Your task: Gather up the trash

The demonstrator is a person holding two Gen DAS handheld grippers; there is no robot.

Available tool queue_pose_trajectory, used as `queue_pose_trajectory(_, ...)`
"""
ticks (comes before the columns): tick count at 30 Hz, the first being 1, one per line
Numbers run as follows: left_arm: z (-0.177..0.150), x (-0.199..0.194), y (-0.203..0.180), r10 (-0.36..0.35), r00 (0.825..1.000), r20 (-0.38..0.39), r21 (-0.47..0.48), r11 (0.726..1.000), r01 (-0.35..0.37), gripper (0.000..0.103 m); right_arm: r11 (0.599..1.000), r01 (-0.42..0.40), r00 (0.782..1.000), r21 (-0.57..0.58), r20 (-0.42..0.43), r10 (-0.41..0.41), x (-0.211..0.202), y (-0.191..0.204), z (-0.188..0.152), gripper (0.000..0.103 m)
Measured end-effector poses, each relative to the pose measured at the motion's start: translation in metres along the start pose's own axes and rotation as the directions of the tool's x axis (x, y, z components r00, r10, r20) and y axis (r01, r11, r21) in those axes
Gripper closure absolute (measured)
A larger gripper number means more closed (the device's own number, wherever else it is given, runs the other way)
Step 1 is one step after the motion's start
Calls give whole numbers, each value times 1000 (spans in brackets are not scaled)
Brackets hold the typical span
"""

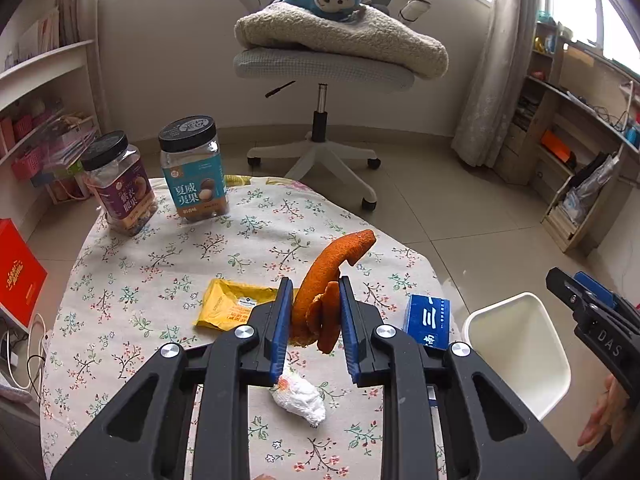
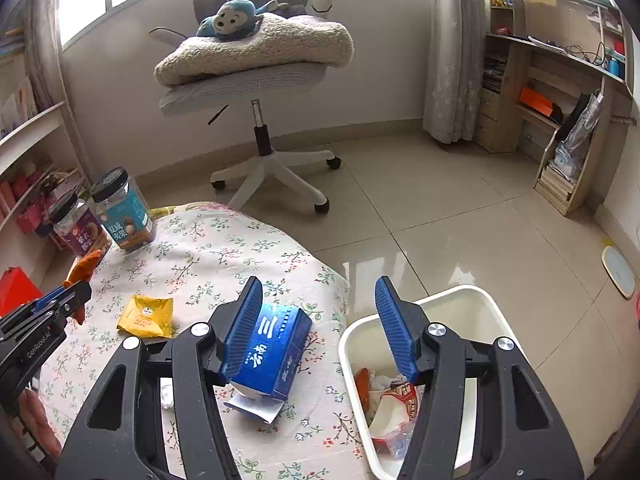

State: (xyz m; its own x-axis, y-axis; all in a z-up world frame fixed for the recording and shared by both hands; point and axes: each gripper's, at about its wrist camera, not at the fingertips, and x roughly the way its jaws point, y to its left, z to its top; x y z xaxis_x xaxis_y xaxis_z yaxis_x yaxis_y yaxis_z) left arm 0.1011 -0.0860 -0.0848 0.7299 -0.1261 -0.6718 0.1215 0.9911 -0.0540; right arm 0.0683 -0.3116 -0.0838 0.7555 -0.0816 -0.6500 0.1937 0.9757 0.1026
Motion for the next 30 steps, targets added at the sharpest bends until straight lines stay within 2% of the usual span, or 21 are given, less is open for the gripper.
queue_pose_trajectory(3, -1, -2, -7, -18, 1000, 3, 2, 1000, 18, 80, 999, -14, 999, 37, -51, 15, 8, -11, -3, 46)
queue_pose_trajectory(4, -2, -4, -9, -21, 1000, 7, 6, 1000, 21, 80, 998, -25, 996, 53, -83, 29, 14, -12, -5, 42)
queue_pose_trajectory(5, -2, -4, -10, -23, 1000, 12, 11, 1000, 23, 80, 997, -33, 992, 65, -116, 41, 22, -11, -6, 33)
queue_pose_trajectory(7, -3, -3, -8, -16, 1000, 14, 18, 1000, 16, 80, 997, -32, 984, 67, -171, 44, 38, -3, -11, 30)
queue_pose_trajectory(9, -3, -1, -2, -14, 1000, 8, 11, 1000, 14, 80, 999, -16, 974, 45, -226, 26, 55, 11, -17, 19)
queue_pose_trajectory(15, -2, 5, 25, 3, 1000, -2, -30, 1000, -3, 80, 997, 58, 949, 44, -314, -41, 97, 43, -30, 7)
queue_pose_trajectory(20, -5, 12, 47, 18, 1000, -24, -48, 999, -19, 80, 990, 88, 911, 106, -411, -37, 134, 59, -42, 7)
queue_pose_trajectory(28, -7, 16, 70, 31, 999, -43, -64, 997, -34, 80, 985, 142, 874, 100, -481, -77, 166, 72, -57, 8)
queue_pose_trajectory(29, -7, 17, 72, 32, 998, -45, -66, 997, -35, 80, 985, 141, 870, 96, -486, -78, 168, 74, -59, 14)
queue_pose_trajectory(30, -7, 17, 74, 32, 998, -47, -70, 997, -36, 80, 986, 135, 867, 93, -492, -73, 170, 75, -60, 32)
